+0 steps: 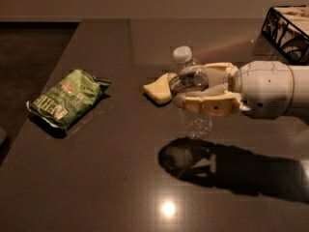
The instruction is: Place water bottle upright
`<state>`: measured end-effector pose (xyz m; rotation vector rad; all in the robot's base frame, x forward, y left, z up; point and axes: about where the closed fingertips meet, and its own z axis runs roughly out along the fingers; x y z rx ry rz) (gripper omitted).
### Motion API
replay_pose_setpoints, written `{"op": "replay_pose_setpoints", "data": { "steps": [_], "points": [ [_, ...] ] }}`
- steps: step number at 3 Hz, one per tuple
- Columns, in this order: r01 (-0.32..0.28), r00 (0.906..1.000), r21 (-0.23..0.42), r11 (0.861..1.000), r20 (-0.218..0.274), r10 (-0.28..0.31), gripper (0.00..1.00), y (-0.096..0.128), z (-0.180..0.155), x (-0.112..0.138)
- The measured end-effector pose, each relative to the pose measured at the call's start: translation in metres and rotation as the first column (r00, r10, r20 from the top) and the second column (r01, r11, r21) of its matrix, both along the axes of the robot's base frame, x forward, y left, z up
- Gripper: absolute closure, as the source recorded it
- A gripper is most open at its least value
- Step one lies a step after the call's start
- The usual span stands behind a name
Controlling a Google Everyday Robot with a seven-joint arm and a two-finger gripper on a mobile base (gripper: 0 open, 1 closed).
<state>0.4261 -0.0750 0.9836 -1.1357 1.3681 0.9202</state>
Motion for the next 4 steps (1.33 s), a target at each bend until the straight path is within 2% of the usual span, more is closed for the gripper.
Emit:
{"op": "replay_pose_setpoints", "data": {
  "steps": [2,3,4],
  "points": [
    [-0.011,0.9985,0.068,0.998,0.054,0.007,1.00,0.002,-0.027,0.001],
    [-0.023,0.9970,0.126,0.992,0.076,0.013,1.00,0.001,-0.034,0.002],
    [-0.026,0.9976,0.169,0.985,0.068,0.015,1.00,0.001,-0.039,0.004]
  ]
}}
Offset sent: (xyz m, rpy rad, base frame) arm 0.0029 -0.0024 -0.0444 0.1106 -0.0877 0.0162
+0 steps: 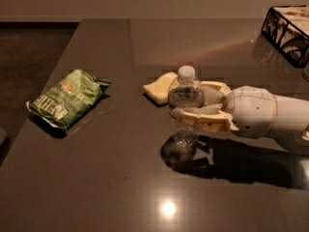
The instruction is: Place water bottle upright
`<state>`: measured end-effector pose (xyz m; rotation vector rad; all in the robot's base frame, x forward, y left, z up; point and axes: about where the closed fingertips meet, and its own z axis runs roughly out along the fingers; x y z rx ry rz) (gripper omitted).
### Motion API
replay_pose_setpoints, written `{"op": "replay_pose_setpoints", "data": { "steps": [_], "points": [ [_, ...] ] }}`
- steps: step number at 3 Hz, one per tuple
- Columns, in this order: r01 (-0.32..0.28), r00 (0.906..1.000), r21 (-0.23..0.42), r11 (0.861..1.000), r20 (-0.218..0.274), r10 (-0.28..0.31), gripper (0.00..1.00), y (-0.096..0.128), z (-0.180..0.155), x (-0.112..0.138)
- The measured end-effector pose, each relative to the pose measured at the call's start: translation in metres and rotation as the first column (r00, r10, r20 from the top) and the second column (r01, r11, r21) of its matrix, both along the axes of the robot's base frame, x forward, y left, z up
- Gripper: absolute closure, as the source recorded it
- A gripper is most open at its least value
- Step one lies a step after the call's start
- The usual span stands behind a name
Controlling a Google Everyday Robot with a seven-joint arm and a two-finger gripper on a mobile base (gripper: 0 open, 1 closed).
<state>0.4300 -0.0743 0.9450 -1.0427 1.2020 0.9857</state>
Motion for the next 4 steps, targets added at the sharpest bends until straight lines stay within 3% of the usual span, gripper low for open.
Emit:
{"op": "replay_pose_setpoints", "data": {
  "steps": [1,2,3,4],
  "points": [
    [0.006,0.9999,0.048,0.999,-0.014,-0.005,1.00,-0.0015,-0.0044,0.0006],
    [0.017,0.9998,0.072,0.997,-0.010,-0.016,0.84,-0.0030,-0.0071,-0.0008],
    [0.046,0.9986,0.067,0.997,0.024,-0.048,0.60,-0.0042,-0.0066,-0.0046],
    [0.041,0.9988,0.065,0.997,0.025,-0.042,0.38,-0.0019,-0.0054,-0.0049]
  ]
}}
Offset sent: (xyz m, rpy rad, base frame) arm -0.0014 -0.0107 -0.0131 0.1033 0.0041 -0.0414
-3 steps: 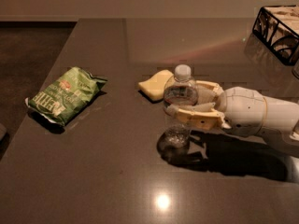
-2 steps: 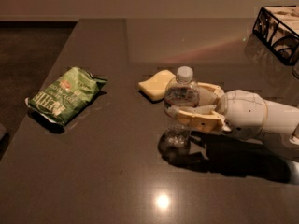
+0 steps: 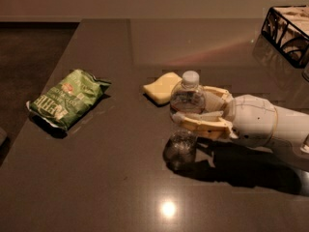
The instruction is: Place water bottle upright
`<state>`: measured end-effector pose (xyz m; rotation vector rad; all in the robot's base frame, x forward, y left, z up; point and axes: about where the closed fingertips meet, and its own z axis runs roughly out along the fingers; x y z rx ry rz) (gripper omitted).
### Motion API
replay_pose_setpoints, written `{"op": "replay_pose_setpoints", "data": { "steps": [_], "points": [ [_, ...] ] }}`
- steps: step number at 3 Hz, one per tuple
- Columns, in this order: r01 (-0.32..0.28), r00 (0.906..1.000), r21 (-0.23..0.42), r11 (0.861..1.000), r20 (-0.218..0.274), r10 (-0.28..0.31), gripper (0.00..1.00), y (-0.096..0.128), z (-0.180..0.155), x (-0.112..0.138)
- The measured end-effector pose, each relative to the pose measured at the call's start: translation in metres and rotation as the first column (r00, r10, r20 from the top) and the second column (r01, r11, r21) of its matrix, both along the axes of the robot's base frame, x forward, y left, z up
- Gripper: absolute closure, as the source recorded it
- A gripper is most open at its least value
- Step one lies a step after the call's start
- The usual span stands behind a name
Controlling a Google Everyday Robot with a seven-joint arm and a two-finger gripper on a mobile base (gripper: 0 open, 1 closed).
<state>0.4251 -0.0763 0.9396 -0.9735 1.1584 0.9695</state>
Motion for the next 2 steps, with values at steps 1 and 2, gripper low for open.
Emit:
{"op": "replay_pose_setpoints", "data": {
  "steps": [1,2],
  "points": [
    [-0.004,1.0000,-0.002,1.000,0.002,0.004,0.13,0.0024,0.0013,-0.0006],
    [-0.008,1.0000,-0.003,1.000,0.004,0.008,0.00,0.0046,0.0024,-0.0011]
  ]
}}
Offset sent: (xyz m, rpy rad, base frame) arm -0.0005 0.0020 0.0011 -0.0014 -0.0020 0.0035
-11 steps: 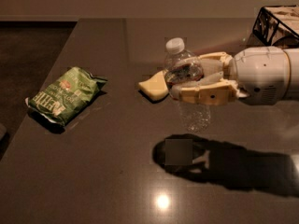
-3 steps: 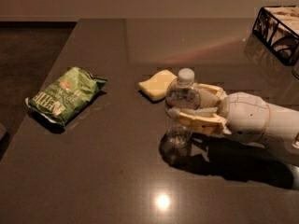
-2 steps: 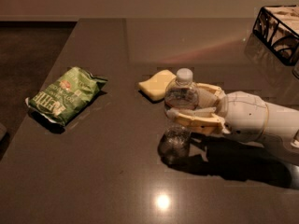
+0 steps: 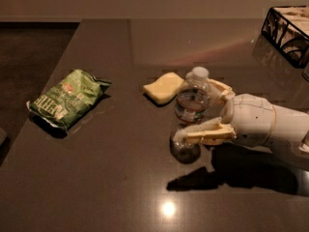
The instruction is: Place water bottle upright
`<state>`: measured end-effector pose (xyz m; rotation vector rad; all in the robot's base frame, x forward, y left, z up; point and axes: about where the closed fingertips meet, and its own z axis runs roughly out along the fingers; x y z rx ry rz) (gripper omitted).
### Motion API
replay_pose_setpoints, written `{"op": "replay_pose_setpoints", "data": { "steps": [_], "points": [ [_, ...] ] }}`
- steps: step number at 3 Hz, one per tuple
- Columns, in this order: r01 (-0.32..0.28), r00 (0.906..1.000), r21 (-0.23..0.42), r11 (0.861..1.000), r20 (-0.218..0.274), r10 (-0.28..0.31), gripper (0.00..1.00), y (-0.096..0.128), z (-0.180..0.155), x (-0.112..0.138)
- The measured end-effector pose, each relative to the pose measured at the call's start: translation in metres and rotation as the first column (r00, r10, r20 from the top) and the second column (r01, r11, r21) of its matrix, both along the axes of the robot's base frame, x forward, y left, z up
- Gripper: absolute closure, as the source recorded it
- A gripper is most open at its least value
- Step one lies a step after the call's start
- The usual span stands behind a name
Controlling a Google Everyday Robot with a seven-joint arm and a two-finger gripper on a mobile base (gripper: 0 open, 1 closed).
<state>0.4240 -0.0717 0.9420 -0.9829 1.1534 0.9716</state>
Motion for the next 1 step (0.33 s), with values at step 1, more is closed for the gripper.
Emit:
{"op": "replay_pose_setpoints", "data": {
  "steps": [1],
  "points": [
    [0.000,1.0000,0.000,1.000,0.000,0.000,0.00,0.0001,0.0000,0.0000]
  ]
}}
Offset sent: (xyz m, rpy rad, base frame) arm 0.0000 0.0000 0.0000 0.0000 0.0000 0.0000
